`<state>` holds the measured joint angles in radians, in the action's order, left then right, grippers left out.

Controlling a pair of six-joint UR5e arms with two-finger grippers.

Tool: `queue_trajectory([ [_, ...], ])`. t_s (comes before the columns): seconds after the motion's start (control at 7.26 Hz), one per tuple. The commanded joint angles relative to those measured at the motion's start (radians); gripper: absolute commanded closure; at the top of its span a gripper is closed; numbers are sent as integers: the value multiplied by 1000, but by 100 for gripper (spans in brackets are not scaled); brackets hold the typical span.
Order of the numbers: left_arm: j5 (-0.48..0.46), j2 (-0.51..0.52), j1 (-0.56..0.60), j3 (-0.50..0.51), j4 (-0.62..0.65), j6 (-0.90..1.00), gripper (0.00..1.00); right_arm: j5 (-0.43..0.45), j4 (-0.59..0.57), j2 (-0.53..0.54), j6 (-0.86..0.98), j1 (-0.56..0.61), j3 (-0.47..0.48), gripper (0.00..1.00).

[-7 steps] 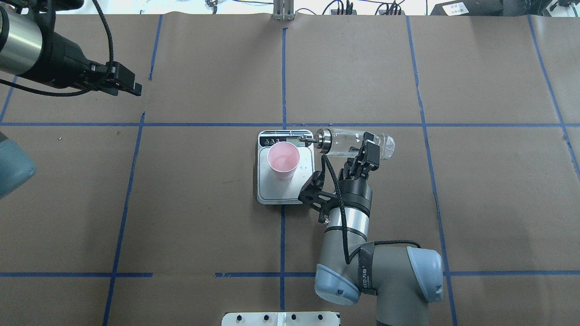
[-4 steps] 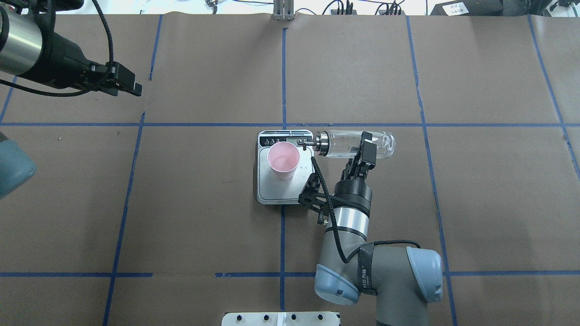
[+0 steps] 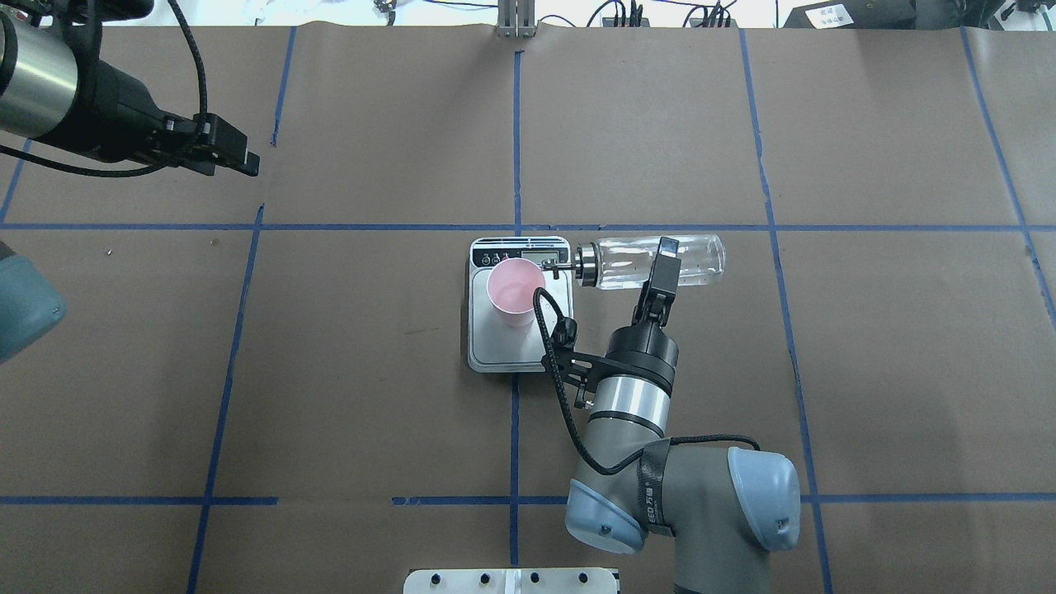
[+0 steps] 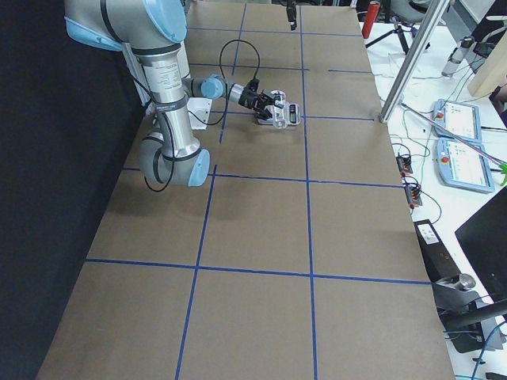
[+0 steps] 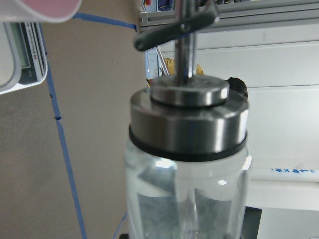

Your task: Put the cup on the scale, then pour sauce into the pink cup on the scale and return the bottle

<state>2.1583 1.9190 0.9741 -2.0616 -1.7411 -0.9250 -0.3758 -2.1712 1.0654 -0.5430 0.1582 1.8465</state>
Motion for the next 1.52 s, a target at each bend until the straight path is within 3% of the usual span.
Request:
queue_trajectory([
  [0.0,0,0,0,0,0,0,40,0,-16,-19,35,12,0,100],
  [1.38,-1,2,-2,-2,0,-3,39,0,-116,-38,140,15,11,100],
])
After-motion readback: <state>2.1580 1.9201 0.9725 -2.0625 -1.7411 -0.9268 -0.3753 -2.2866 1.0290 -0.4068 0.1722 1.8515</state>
